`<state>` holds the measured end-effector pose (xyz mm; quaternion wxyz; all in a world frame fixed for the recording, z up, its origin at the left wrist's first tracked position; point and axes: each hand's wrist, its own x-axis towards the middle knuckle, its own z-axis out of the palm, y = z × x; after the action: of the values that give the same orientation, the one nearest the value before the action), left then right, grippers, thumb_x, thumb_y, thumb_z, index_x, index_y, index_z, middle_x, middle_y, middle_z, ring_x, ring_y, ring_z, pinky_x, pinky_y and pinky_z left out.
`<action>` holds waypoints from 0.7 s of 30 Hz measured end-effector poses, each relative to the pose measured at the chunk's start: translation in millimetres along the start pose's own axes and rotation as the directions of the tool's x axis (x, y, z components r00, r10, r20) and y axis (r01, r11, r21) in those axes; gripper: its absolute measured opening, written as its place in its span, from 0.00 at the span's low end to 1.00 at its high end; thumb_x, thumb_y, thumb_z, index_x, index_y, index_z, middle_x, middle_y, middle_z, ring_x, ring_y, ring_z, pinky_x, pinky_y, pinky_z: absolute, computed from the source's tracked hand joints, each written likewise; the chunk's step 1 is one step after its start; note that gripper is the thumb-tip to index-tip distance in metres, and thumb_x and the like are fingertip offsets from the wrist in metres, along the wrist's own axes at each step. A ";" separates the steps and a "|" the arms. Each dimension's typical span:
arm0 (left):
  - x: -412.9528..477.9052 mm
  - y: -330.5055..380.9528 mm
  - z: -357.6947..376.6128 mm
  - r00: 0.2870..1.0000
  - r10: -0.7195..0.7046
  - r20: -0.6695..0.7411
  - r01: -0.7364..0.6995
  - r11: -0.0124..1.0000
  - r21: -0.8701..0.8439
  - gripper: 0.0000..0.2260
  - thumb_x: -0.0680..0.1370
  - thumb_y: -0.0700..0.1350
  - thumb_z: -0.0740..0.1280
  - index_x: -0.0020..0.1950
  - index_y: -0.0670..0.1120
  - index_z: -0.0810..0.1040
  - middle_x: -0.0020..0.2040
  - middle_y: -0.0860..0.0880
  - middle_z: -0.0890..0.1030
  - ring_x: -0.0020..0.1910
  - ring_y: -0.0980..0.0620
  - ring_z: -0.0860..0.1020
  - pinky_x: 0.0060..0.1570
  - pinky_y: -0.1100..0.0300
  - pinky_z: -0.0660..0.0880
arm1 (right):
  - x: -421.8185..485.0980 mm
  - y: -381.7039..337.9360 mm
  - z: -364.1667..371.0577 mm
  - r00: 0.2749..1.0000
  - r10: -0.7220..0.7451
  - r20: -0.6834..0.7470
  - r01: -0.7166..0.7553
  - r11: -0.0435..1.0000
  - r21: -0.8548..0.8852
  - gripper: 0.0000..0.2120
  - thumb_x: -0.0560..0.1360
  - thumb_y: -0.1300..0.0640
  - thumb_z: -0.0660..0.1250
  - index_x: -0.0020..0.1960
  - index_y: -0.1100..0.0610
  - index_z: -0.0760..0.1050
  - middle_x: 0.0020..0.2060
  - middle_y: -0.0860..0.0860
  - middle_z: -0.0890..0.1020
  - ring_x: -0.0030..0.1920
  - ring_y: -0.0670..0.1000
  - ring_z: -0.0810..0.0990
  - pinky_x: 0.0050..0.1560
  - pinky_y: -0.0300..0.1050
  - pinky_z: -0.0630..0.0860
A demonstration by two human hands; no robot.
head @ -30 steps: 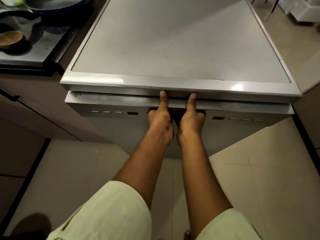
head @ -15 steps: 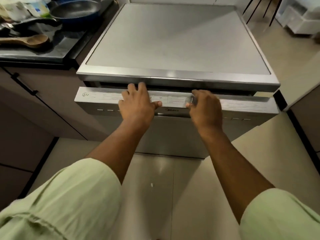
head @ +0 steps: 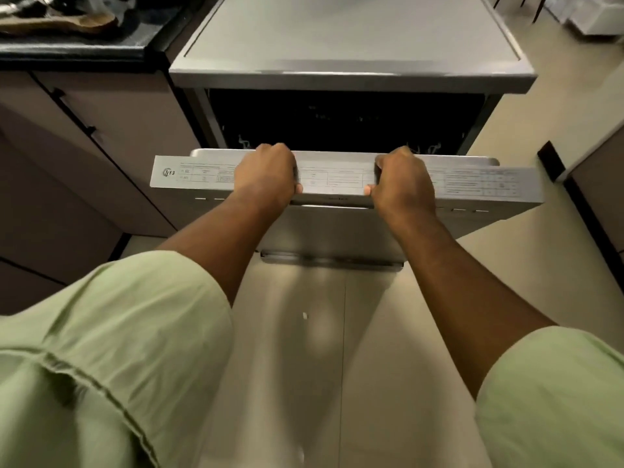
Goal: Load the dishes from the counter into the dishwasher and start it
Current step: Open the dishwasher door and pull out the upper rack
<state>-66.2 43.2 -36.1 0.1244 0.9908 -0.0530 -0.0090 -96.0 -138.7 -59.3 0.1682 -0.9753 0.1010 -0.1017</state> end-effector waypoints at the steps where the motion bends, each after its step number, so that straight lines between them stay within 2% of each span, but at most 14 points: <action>1: -5.8 0.9 1.8 1.000 -0.005 -0.007 0.005 1.000 -0.012 0.14 0.75 0.46 0.75 0.59 0.46 0.82 0.55 0.43 0.81 0.54 0.40 0.79 0.52 0.50 0.76 | -8.0 0.2 1.0 1.000 0.002 -0.001 -0.002 1.000 -0.006 0.12 0.74 0.58 0.72 0.57 0.61 0.78 0.56 0.58 0.76 0.58 0.60 0.75 0.59 0.55 0.74; 5: -33.3 -3.2 11.1 1.000 0.011 -0.006 -0.011 1.000 -0.021 0.16 0.72 0.44 0.77 0.58 0.43 0.79 0.57 0.42 0.79 0.56 0.40 0.78 0.51 0.49 0.75 | -40.5 -0.2 7.4 0.999 0.046 0.012 -0.046 0.999 -0.011 0.14 0.73 0.58 0.74 0.57 0.60 0.78 0.57 0.57 0.75 0.59 0.59 0.74 0.62 0.57 0.74; 9: -65.3 -16.9 31.0 1.000 0.017 0.010 -0.017 0.999 -0.051 0.20 0.71 0.45 0.78 0.60 0.44 0.76 0.61 0.42 0.74 0.57 0.41 0.75 0.55 0.47 0.75 | -77.6 2.9 17.3 0.998 0.069 0.012 -0.068 0.997 -0.038 0.16 0.73 0.59 0.74 0.59 0.59 0.77 0.58 0.56 0.74 0.59 0.58 0.74 0.60 0.55 0.74; 16: -117.8 -32.0 64.4 0.999 0.039 -0.016 -0.040 0.998 -0.039 0.21 0.72 0.46 0.78 0.60 0.43 0.74 0.61 0.41 0.72 0.58 0.42 0.73 0.53 0.49 0.74 | -133.8 10.1 38.6 0.995 0.101 0.001 -0.100 0.995 -0.018 0.18 0.72 0.60 0.75 0.60 0.58 0.76 0.59 0.55 0.74 0.58 0.58 0.74 0.51 0.51 0.76; 21: -152.5 -45.4 82.4 0.998 0.058 -0.023 -0.058 0.998 -0.008 0.25 0.70 0.49 0.79 0.61 0.42 0.74 0.60 0.41 0.73 0.59 0.41 0.73 0.55 0.46 0.75 | -174.8 13.3 51.8 0.993 0.115 0.012 -0.114 0.992 -0.047 0.18 0.71 0.62 0.75 0.59 0.57 0.76 0.58 0.54 0.73 0.59 0.57 0.73 0.54 0.55 0.78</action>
<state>-215.7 83.0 -126.4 0.1294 0.9883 -0.0804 0.0058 -253.8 -94.6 -140.4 0.1522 -0.9722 0.1578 -0.0822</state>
